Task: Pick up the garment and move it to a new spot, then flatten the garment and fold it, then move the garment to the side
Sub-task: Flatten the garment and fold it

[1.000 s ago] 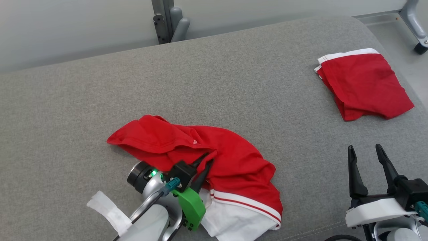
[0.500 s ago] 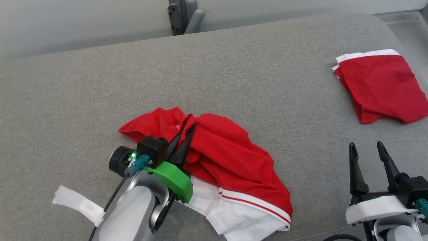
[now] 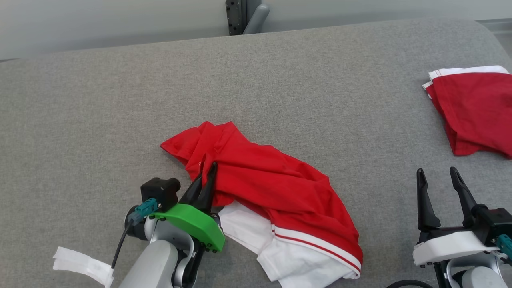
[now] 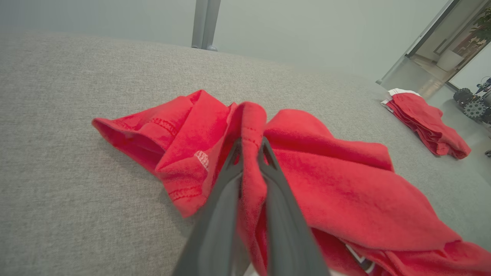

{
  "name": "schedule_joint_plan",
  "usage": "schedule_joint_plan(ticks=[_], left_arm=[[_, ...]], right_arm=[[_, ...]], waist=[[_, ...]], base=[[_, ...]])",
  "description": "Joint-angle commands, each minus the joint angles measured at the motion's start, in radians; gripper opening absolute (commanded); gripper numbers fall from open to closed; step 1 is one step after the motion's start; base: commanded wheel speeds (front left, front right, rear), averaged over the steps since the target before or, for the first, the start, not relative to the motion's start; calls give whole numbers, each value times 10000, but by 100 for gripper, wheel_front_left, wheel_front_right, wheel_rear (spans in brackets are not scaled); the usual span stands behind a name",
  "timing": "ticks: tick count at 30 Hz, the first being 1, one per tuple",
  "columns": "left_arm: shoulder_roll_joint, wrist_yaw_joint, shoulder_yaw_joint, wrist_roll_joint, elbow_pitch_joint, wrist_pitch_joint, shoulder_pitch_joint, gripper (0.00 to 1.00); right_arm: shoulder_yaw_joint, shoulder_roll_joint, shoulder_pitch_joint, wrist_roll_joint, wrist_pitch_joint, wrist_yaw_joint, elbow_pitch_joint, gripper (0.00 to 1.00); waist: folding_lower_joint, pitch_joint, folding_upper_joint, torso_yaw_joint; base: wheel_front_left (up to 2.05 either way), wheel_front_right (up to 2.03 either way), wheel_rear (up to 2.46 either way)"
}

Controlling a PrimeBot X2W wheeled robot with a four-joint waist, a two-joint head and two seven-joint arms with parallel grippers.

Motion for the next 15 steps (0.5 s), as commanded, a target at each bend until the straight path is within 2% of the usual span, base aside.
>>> schedule_joint_plan(ticks=[1,9,10,11,12,13,14,15], left_arm=[[4,-42,7,-91,41,-35,84,40],[-4,-71,117,-453,597,-186,359,50],[-5,-86,126,-482,653,-215,409,61],[-5,-110,139,-515,692,-235,445,80],[5,-109,153,-558,718,-255,479,84],[8,-114,183,-611,747,-291,521,84],[19,-119,188,-643,775,-308,573,76],[38,-140,184,-657,812,-298,626,55]], right_arm=[[-17,-68,-125,24,-2,-18,37,100],[62,-121,-121,77,-2,-18,140,100],[61,-126,-110,79,-2,-18,151,100],[52,-131,-88,84,-2,-18,154,100],[41,-138,-62,92,-2,-18,154,100],[31,-149,-32,89,-2,-18,158,100],[17,-166,-5,92,-2,-18,158,100],[-3,-183,14,97,-2,-18,155,100]], waist=[[0,-3,0,59],[0,-57,0,100],[0,-67,0,98],[0,-80,0,100],[0,-92,0,102],[0,-104,0,104],[0,-115,0,110],[0,-127,0,117]], base=[[0,0,0],[0,0,0],[0,0,0],[0,0,0],[0,0,0],[0,0,0],[0,0,0],[0,0,0]])
